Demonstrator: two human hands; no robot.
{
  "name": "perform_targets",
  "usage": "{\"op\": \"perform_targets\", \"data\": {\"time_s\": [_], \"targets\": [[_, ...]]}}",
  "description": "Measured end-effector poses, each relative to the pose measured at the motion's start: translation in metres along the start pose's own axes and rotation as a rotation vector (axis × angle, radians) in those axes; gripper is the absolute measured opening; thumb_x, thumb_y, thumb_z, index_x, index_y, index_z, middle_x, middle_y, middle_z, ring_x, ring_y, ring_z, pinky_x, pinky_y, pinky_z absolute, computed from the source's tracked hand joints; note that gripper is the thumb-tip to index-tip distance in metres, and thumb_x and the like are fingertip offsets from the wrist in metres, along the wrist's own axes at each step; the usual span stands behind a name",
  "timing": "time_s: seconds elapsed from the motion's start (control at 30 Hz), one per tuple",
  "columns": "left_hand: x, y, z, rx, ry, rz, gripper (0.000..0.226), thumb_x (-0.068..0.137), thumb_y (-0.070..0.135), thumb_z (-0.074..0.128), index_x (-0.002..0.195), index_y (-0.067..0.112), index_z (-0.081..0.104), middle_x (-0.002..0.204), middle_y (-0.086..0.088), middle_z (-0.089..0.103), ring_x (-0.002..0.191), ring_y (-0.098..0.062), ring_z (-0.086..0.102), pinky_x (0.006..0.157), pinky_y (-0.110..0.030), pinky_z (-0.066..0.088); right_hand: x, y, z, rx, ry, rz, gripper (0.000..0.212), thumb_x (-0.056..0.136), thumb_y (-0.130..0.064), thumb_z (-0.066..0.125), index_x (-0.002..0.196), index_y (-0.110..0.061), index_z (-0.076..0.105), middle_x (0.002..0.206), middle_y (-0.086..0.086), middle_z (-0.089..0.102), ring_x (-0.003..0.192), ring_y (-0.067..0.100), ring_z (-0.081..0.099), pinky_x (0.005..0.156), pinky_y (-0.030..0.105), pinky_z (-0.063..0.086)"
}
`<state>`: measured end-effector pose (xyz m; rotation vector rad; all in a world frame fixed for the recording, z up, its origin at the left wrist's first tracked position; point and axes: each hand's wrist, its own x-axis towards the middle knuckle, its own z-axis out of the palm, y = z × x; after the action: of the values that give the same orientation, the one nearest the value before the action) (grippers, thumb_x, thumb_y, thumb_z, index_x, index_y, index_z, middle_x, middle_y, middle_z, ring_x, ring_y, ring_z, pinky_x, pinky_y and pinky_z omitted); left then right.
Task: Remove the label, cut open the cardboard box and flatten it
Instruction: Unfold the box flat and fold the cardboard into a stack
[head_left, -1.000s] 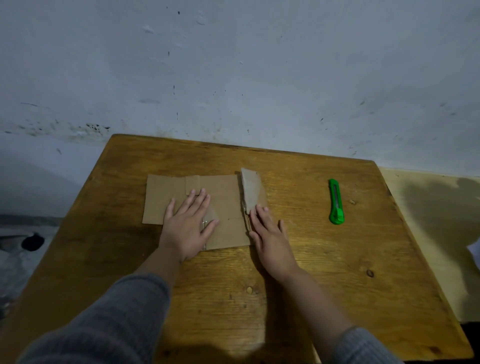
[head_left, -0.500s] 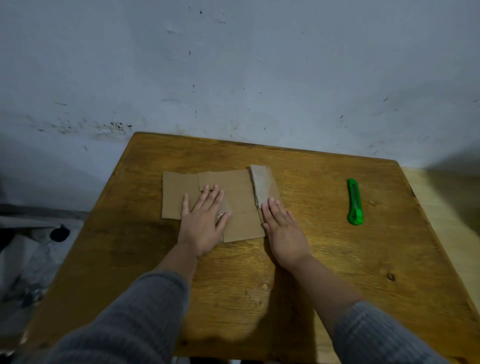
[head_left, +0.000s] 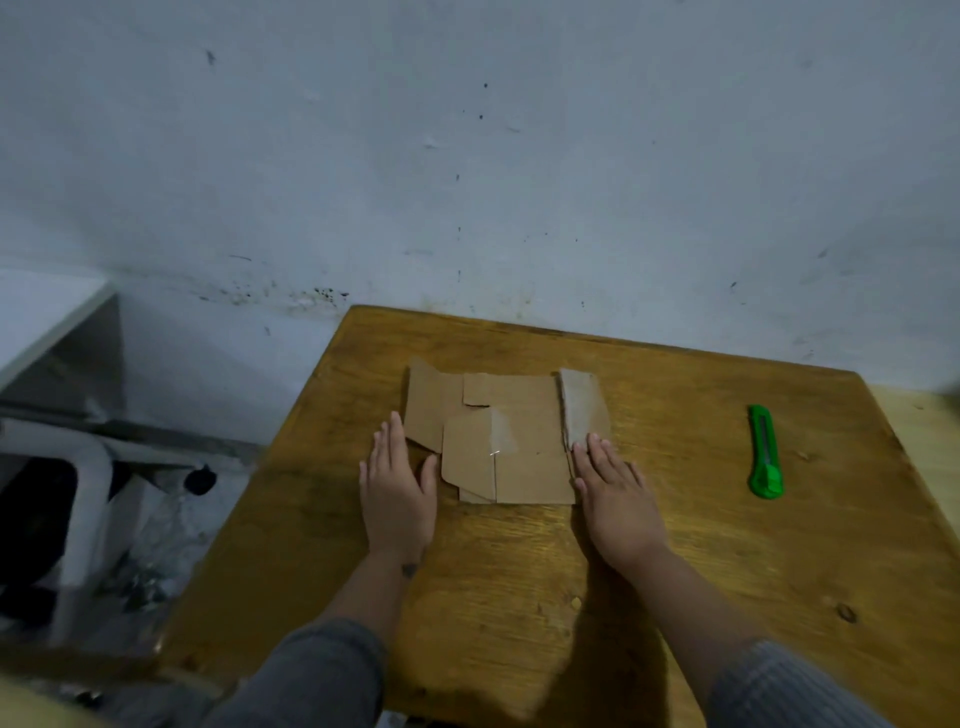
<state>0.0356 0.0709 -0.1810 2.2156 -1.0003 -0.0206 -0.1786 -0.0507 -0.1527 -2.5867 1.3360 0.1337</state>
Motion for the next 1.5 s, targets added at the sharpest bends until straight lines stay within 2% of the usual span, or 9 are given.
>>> {"op": "perform_targets", "data": {"time_s": [0.27, 0.7, 0.83, 0.93, 1.03, 1.27, 1.33, 1.4, 1.5], "targets": [[0.009, 0.005, -0.001, -0.121, 0.050, -0.108, 0.069, 0.094, 0.025, 0.055, 0.150, 0.023, 0.015, 0.101, -0.011, 0.071, 0.090, -0.027, 0.067, 0.074, -0.036, 0.055, 0.002, -0.002, -0.001, 0.030, 0.001, 0.001, 0.051, 0.102, -0.033, 0.015, 0.150, -0.025, 0.001, 0.160, -0.005, -0.005, 0.146, 0.011, -0.008, 0.118, 0.037, 0.000], [0.023, 0.011, 0.001, -0.364, -0.016, -0.195, 0.048, 0.096, 0.012, 0.053, 0.142, 0.018, 0.041, 0.104, 0.002, 0.069, 0.089, -0.013, 0.064, 0.082, -0.027, 0.053, 0.002, -0.002, -0.001, 0.030, 0.005, 0.007, 0.051, 0.102, -0.034, 0.016, 0.150, -0.028, -0.001, 0.159, -0.008, -0.006, 0.145, 0.009, -0.010, 0.118, 0.037, -0.002], [0.026, 0.010, 0.008, -0.419, -0.052, -0.190, 0.028, 0.098, 0.018, 0.048, 0.115, 0.003, 0.064, 0.105, -0.008, 0.070, 0.097, -0.023, 0.066, 0.084, -0.038, 0.054, 0.002, -0.002, -0.001, 0.038, 0.009, 0.007, 0.051, 0.102, -0.034, 0.017, 0.149, -0.029, 0.000, 0.159, -0.009, -0.005, 0.145, 0.008, -0.010, 0.118, 0.037, -0.001], [0.026, 0.014, 0.007, -0.489, -0.057, -0.198, 0.026, 0.098, 0.021, 0.046, 0.103, 0.006, 0.067, 0.096, -0.007, 0.070, 0.090, -0.018, 0.066, 0.077, -0.028, 0.054, 0.002, -0.002, -0.001, 0.033, 0.013, 0.009, 0.051, 0.101, -0.035, 0.016, 0.149, -0.030, 0.000, 0.159, -0.009, -0.005, 0.145, 0.008, -0.010, 0.118, 0.037, -0.001], [0.026, 0.022, 0.005, -0.584, -0.090, -0.209, 0.026, 0.099, 0.023, 0.045, 0.102, 0.009, 0.067, 0.092, -0.001, 0.070, 0.084, -0.008, 0.065, 0.065, -0.010, 0.048, 0.002, -0.003, -0.001, 0.041, 0.009, 0.013, 0.051, 0.101, -0.035, 0.016, 0.149, -0.030, -0.001, 0.159, -0.009, -0.006, 0.145, 0.007, -0.010, 0.117, 0.037, -0.003], [0.028, 0.057, 0.004, -0.604, -0.061, -0.167, 0.037, 0.099, 0.028, 0.044, 0.064, 0.017, 0.050, 0.054, 0.006, 0.046, 0.046, -0.004, 0.038, 0.046, -0.019, 0.028, 0.002, -0.003, -0.001, 0.053, 0.011, 0.028, 0.051, 0.101, -0.037, 0.016, 0.149, -0.029, 0.001, 0.159, -0.010, -0.004, 0.145, 0.007, -0.008, 0.118, 0.037, -0.003], [0.028, 0.067, 0.004, -0.532, -0.084, -0.110, 0.033, 0.098, 0.030, 0.046, 0.068, 0.021, 0.055, 0.053, 0.010, 0.048, 0.044, -0.003, 0.040, 0.044, -0.015, 0.028, 0.002, -0.004, -0.002, 0.050, 0.015, 0.026, 0.051, 0.101, -0.037, 0.016, 0.149, -0.029, 0.002, 0.159, -0.010, -0.003, 0.145, 0.007, -0.008, 0.117, 0.037, -0.003], [0.027, 0.075, 0.004, -0.434, -0.128, -0.050, 0.022, 0.097, 0.033, 0.048, 0.098, 0.028, 0.070, 0.062, 0.014, 0.058, 0.050, 0.000, 0.051, 0.044, -0.013, 0.038, 0.002, -0.005, -0.003, 0.059, 0.019, 0.025, 0.051, 0.101, -0.037, 0.016, 0.150, -0.029, 0.003, 0.159, -0.010, -0.002, 0.146, 0.008, -0.007, 0.117, 0.038, -0.003], [0.023, 0.081, 0.008, -0.285, -0.164, 0.086, 0.031, 0.096, 0.038, 0.050, 0.126, 0.039, 0.054, 0.090, 0.015, 0.072, 0.066, 0.006, 0.061, 0.056, -0.009, 0.047, 0.003, -0.006, -0.004, 0.048, 0.031, 0.026, 0.051, 0.101, -0.037, 0.017, 0.150, -0.028, 0.003, 0.159, -0.010, -0.001, 0.146, 0.008, -0.005, 0.117, 0.038, -0.002]]}}
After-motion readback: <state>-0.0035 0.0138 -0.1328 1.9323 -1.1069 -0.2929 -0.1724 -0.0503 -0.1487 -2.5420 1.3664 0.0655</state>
